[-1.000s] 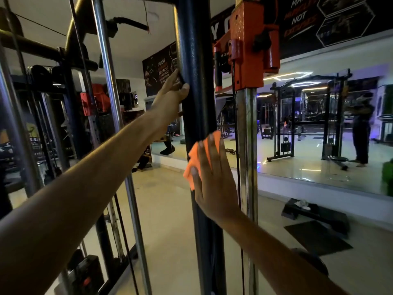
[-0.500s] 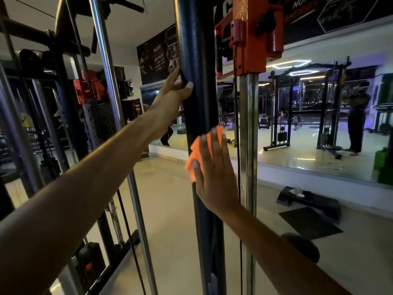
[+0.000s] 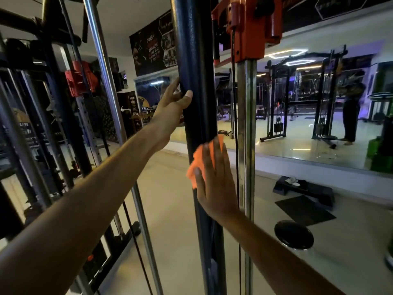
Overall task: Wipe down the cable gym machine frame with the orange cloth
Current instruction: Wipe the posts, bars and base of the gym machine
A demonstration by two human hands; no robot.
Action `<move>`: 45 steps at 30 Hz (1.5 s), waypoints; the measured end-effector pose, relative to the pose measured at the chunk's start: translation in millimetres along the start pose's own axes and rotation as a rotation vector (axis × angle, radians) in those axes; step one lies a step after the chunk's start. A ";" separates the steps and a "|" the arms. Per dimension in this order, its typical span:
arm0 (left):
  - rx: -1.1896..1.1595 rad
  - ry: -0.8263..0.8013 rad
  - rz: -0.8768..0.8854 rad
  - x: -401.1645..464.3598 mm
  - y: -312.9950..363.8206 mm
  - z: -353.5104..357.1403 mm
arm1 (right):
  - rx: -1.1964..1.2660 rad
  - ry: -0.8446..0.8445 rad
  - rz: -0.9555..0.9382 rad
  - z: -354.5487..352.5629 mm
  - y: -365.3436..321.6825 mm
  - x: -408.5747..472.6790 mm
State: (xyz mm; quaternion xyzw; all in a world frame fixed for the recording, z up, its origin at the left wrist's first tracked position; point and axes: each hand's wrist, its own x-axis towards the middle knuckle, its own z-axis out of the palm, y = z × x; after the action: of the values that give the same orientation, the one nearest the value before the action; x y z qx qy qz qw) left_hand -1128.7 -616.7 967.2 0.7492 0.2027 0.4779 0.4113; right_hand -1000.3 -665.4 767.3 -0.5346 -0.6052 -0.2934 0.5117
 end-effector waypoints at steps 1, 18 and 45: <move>0.000 -0.011 -0.015 -4.2 -5.0 0.4 | 0.006 -0.031 0.027 3.1 0.6 -26.0; -0.062 0.016 -0.104 -35.9 -57.7 11.9 | -0.011 -0.116 0.053 16.2 10.1 -81.4; -0.124 0.127 -0.163 -103.5 -122.5 50.8 | 0.083 -0.105 0.084 37.6 32.3 -108.4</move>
State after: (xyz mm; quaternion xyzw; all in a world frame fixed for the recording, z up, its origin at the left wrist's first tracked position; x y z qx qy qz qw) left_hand -1120.6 -639.4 800.7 0.6715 0.2587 0.5011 0.4807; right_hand -991.5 -660.9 648.5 -0.5523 -0.6200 -0.2178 0.5130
